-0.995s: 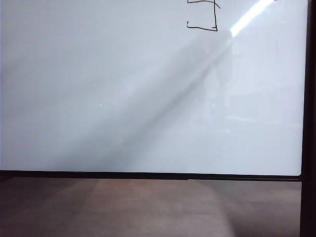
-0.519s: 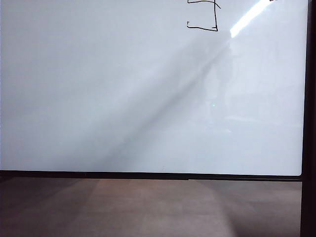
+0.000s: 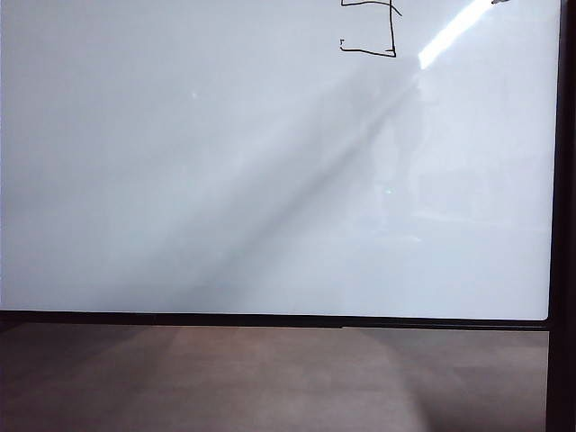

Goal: Reach to the right to find the marker pen, pick it up, and write the number 9 on the whiteboard.

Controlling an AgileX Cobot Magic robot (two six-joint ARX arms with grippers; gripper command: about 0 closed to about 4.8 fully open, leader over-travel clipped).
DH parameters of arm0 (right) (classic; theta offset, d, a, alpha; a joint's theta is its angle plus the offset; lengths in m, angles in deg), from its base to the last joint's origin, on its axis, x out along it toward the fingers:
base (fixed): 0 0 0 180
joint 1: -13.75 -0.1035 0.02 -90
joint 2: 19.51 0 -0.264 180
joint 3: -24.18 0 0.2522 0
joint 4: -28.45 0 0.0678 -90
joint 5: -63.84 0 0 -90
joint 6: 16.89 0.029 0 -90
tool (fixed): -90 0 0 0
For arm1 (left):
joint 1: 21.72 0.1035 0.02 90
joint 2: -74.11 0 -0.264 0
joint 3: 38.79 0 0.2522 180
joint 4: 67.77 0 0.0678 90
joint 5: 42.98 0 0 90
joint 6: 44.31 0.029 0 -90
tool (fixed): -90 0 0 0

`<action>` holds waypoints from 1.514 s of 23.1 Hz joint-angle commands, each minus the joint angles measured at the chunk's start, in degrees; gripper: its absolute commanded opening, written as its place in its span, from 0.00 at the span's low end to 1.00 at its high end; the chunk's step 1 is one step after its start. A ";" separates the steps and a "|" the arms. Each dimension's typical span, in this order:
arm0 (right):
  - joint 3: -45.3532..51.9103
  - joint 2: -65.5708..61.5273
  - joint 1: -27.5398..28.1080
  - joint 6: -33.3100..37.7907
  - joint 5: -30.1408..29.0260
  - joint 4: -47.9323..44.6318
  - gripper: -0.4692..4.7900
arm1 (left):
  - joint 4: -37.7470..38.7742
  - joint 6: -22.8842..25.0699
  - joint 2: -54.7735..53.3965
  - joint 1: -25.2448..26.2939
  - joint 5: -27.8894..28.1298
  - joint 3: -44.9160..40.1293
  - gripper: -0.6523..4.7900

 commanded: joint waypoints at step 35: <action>-0.35 0.15 0.17 0.24 -0.04 0.33 0.08 | -7.15 -7.52 0.11 4.76 -5.38 -21.79 0.11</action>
